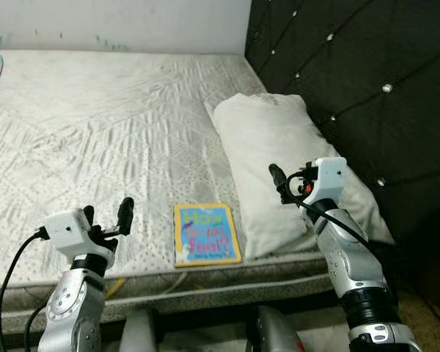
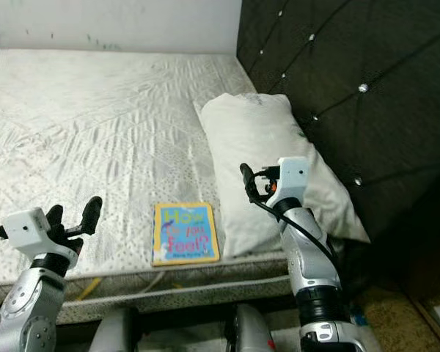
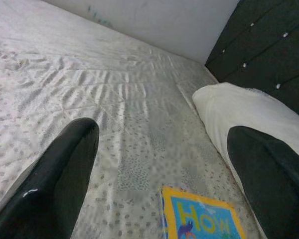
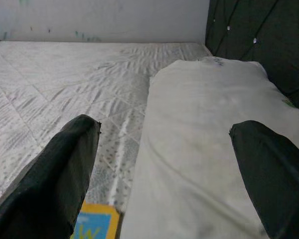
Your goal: Clean up the room
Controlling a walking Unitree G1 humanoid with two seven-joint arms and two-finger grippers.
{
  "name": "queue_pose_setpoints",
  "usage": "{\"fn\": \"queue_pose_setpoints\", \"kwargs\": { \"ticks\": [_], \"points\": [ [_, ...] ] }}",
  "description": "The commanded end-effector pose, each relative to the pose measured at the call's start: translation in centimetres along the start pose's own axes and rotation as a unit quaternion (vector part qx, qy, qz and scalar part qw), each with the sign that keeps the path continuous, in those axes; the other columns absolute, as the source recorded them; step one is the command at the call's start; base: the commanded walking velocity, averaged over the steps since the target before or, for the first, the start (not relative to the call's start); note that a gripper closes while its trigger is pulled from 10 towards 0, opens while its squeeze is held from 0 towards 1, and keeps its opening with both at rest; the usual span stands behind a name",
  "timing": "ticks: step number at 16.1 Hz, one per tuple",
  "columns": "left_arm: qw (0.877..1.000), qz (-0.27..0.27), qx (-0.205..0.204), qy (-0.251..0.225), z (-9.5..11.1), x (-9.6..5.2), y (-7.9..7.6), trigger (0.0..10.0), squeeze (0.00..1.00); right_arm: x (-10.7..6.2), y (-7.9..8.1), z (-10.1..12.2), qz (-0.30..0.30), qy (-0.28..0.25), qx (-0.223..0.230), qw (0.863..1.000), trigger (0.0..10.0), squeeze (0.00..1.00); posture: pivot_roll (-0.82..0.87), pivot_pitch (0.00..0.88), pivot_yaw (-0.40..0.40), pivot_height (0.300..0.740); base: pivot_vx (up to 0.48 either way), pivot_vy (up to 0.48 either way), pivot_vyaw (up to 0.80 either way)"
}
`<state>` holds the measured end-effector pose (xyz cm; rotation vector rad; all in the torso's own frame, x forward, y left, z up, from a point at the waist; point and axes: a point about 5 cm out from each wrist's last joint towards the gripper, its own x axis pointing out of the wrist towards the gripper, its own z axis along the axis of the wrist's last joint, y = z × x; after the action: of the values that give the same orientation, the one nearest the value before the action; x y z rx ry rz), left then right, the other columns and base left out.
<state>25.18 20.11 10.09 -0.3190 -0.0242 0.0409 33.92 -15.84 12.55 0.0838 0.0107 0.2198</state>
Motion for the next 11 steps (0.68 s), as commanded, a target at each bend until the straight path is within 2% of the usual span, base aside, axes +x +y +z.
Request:
{"fn": "queue_pose_setpoints", "kwargs": {
  "ticks": [1, 11],
  "points": [
    [1.000, -0.004, 0.002, -0.007, 0.18, 0.47, -0.51, 10.0, 0.00, 0.36, -0.03, 0.34, -0.002, -0.009, 0.005, 1.000, 10.0, 0.00, 0.05, 0.000, -0.066, 0.666, 0.000, 0.000, 0.00],
    [1.000, -0.003, 0.002, -0.006, 0.14, 0.63, -0.46, 10.0, 0.00, 0.44, 0.05, 0.30, -0.005, -0.012, 0.008, 1.000, 10.0, 0.00, 0.05, 0.000, -0.062, 0.675, 0.000, 0.000, 0.00]
  ]
}}
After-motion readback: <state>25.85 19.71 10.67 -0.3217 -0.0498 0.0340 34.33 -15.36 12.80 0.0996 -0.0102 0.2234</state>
